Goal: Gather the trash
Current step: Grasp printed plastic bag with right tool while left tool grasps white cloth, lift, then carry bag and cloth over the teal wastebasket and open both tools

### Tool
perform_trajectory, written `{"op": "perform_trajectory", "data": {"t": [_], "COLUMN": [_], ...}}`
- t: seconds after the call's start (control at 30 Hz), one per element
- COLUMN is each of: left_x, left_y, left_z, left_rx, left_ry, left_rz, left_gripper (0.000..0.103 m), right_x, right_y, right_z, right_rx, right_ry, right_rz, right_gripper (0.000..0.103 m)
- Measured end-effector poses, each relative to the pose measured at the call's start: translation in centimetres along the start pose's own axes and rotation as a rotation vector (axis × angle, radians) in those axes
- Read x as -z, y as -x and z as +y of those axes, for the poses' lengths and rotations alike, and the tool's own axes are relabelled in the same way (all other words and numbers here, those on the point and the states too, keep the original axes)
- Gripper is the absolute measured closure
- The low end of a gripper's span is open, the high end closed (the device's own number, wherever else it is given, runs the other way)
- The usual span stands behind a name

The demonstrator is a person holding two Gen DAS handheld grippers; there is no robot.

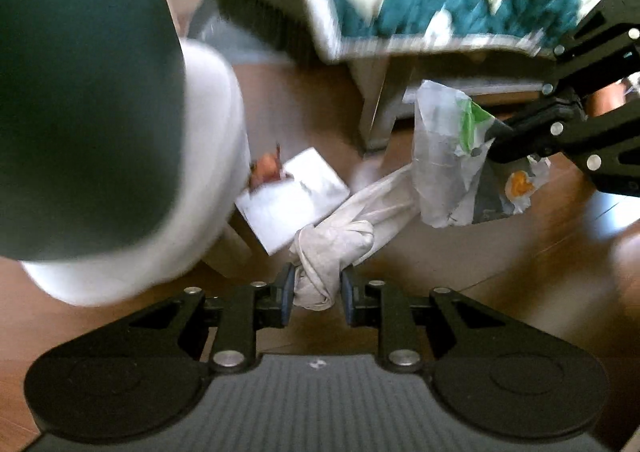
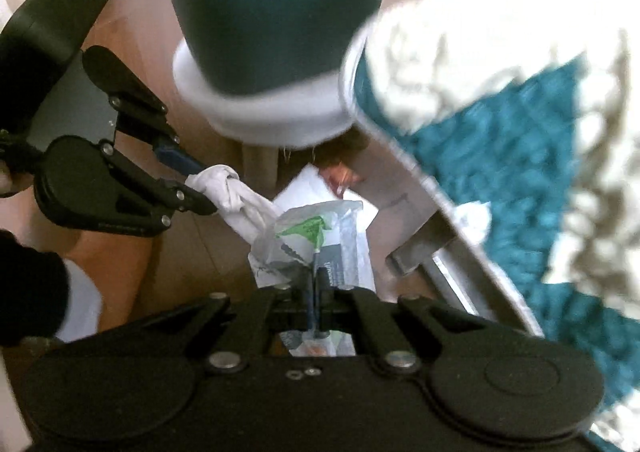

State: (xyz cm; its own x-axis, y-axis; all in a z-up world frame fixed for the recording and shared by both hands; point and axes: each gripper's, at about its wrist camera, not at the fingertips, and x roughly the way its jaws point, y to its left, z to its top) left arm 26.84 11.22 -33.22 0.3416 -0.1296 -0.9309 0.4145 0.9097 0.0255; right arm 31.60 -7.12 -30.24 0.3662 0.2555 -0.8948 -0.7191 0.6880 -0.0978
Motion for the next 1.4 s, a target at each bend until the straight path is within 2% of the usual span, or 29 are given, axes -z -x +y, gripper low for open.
{"op": "perform_trajectory", "data": {"t": [0.17, 0.5, 0.7, 1.07, 1.4], "left_x": [-2.0, -4.7, -5.5, -4.8, -5.2], "left_y": [6.5, 19.5, 25.0, 34.3, 37.7], "left_z": [-1.4, -4.2, -5.0, -2.9, 2.5], "left_rx": [-0.03, -0.136, -0.174, -0.227, -0.284], "left_ry": [-0.044, -0.06, 0.011, 0.23, 0.42], "left_rz": [-0.089, -0.262, -0.324, -0.452, -0.495], "left_gripper": [0.08, 0.08, 0.08, 0.08, 0.079], "right_x": [-1.2, -2.9, -3.2, -5.5, -11.5], "right_y": [6.8, 20.0, 26.2, 32.6, 33.0], "right_z": [0.9, 3.3, 4.0, 5.1, 5.6], "right_rx": [0.04, 0.09, 0.119, 0.138, 0.083], "right_ry": [-0.012, -0.027, -0.035, -0.039, -0.092], "right_rz": [-0.084, -0.264, -0.365, -0.515, -0.583], "right_gripper": [0.103, 0.103, 0.103, 0.103, 0.103]}}
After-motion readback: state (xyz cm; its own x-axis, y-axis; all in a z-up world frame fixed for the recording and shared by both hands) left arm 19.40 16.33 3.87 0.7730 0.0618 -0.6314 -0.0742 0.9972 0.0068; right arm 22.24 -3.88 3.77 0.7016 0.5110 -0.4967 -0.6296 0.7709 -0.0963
